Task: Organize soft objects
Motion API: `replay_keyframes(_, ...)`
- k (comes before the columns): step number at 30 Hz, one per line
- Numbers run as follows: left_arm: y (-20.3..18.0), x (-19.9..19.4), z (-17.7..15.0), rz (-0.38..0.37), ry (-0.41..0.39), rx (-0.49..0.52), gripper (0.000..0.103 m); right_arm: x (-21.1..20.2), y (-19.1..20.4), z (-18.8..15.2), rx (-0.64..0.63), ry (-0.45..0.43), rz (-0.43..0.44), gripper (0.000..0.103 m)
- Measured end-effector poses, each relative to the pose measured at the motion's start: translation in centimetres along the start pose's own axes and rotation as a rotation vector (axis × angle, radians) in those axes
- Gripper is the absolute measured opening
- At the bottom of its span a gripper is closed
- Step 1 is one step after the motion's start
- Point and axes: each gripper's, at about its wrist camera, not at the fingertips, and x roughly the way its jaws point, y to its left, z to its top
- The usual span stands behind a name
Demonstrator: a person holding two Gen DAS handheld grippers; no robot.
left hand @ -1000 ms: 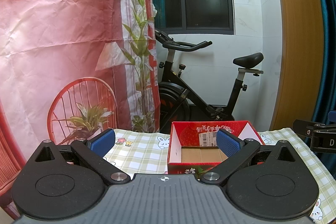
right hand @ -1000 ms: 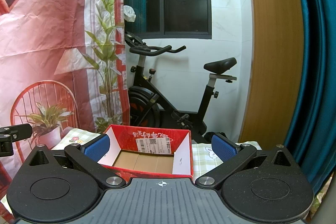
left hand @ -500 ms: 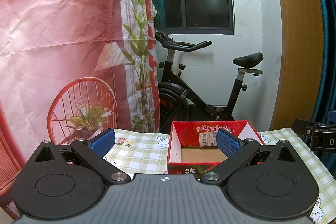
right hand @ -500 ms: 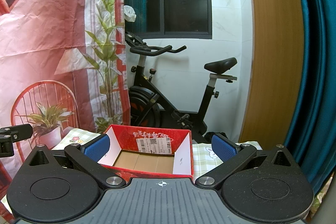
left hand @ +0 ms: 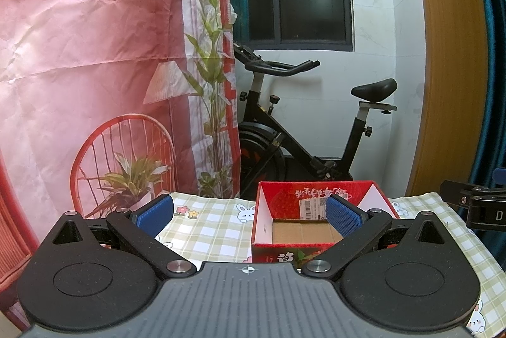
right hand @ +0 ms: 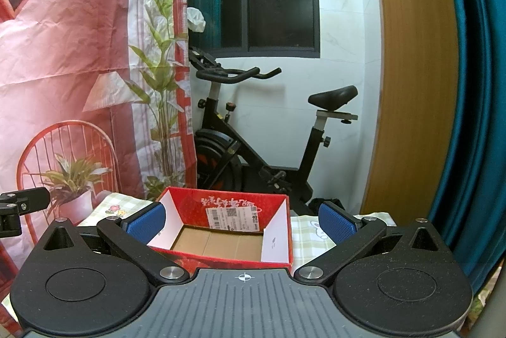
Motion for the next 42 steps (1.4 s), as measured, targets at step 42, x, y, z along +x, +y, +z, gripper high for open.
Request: replay_keyframes(42,-1.9,13.8,-17.3,-0.124,0.274,0.051,0.103,12.9,1.6,-20.4,-0.12,0.271,0.095,0.103)
